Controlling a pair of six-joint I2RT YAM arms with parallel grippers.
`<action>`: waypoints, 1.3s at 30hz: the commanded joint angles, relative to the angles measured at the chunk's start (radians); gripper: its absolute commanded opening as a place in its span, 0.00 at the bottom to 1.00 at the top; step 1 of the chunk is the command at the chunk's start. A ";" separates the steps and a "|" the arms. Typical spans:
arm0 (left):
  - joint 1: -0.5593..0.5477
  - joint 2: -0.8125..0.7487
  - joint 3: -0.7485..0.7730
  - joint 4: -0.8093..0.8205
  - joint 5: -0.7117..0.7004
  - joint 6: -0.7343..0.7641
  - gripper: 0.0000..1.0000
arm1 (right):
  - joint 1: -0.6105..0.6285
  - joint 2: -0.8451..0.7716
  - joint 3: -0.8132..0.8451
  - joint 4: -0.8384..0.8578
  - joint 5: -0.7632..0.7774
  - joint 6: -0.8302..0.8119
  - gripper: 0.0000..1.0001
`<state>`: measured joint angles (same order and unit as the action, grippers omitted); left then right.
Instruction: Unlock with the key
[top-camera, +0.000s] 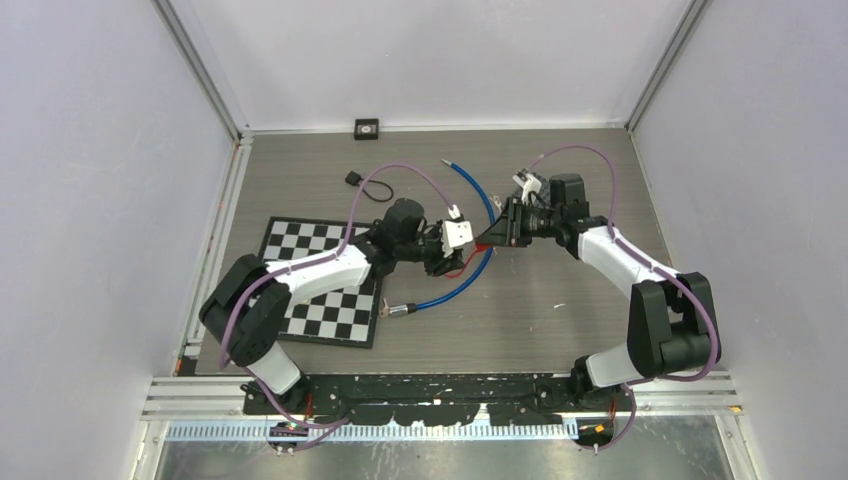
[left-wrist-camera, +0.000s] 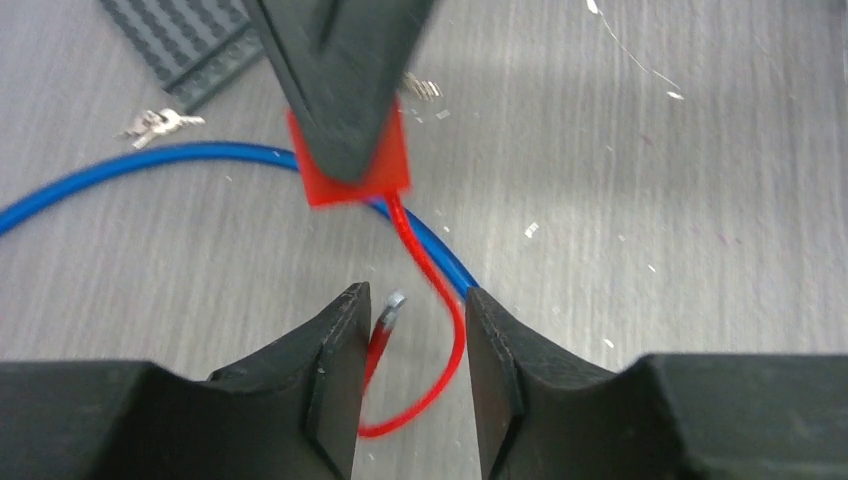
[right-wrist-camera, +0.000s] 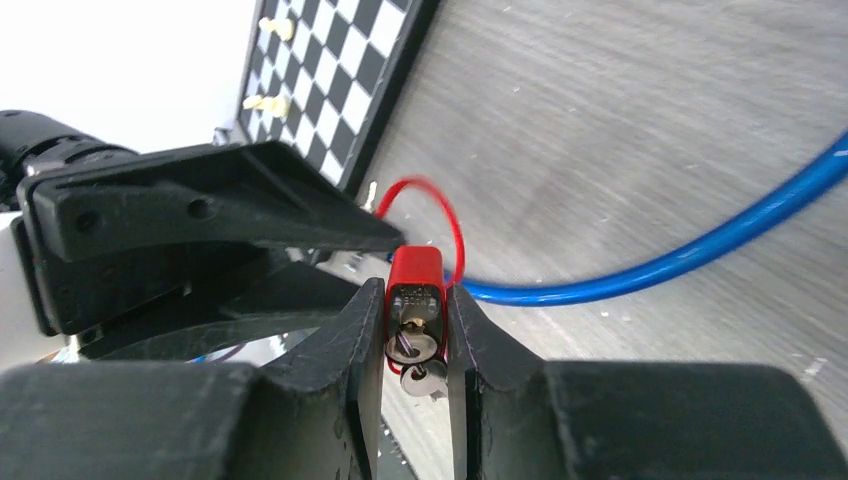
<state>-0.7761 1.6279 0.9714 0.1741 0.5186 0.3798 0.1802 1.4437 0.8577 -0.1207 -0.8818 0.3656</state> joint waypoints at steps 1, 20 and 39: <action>0.006 -0.076 -0.052 -0.083 0.120 0.046 0.43 | -0.025 -0.051 0.030 0.073 0.062 -0.044 0.01; 0.114 -0.227 -0.075 -0.036 -0.066 0.076 0.67 | -0.062 -0.019 0.068 0.099 0.057 0.015 0.00; 0.133 -0.293 -0.109 -0.060 -0.098 0.087 0.82 | -0.068 0.188 0.003 0.524 0.406 0.291 0.00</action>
<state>-0.6476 1.3804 0.8665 0.0952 0.4286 0.4572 0.1047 1.5784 0.8745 0.2291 -0.5732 0.5602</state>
